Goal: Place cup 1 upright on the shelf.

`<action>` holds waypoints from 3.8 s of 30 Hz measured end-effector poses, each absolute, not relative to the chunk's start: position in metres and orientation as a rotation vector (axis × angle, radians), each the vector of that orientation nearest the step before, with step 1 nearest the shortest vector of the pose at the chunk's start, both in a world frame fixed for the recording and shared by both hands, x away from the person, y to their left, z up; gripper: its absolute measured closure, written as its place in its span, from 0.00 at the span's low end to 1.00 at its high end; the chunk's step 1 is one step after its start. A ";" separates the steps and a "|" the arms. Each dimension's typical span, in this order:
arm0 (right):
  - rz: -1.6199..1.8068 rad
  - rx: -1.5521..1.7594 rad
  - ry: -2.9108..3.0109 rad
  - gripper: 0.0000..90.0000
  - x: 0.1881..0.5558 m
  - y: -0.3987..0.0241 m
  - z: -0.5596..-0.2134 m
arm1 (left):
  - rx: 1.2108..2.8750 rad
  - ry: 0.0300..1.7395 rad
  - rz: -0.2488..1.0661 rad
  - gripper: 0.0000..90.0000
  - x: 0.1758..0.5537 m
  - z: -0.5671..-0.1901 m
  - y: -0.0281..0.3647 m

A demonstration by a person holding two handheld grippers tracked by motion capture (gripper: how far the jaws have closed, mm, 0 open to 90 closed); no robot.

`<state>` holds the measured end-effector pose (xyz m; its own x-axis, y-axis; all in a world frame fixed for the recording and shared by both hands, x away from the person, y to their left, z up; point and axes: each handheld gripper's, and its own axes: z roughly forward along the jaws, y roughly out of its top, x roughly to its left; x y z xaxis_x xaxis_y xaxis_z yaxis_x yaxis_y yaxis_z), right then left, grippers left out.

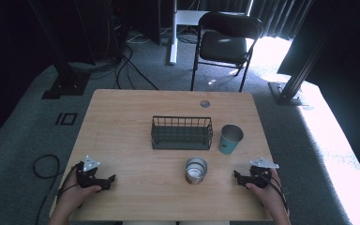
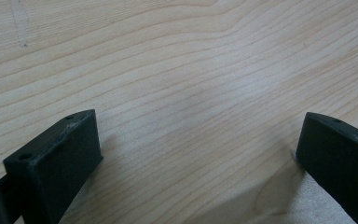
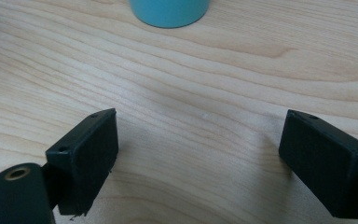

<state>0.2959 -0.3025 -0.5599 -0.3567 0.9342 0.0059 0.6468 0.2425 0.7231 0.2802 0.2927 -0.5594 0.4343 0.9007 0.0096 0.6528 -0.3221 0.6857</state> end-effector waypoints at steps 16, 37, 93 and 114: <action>0.900 1.444 2.091 0.12 0.296 -0.303 -0.560 | 2.105 1.249 0.507 0.00 0.276 -0.559 0.289; 0.905 1.433 2.102 0.12 0.296 -0.302 -0.560 | 2.200 1.009 0.438 0.00 0.282 -0.551 0.230; 0.906 1.434 2.102 0.12 0.296 -0.302 -0.560 | 2.227 0.603 0.323 0.00 0.295 -0.532 0.101; 0.907 1.434 2.101 0.12 0.296 -0.302 -0.560 | 2.204 0.479 0.283 0.00 0.301 -0.522 0.058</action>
<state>0.2959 -0.3021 -0.5600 -0.3673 0.9301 0.0076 0.6433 0.2482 0.7242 0.3009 0.0583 -0.5216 0.9014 0.4314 0.0377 0.2415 -0.5732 0.7830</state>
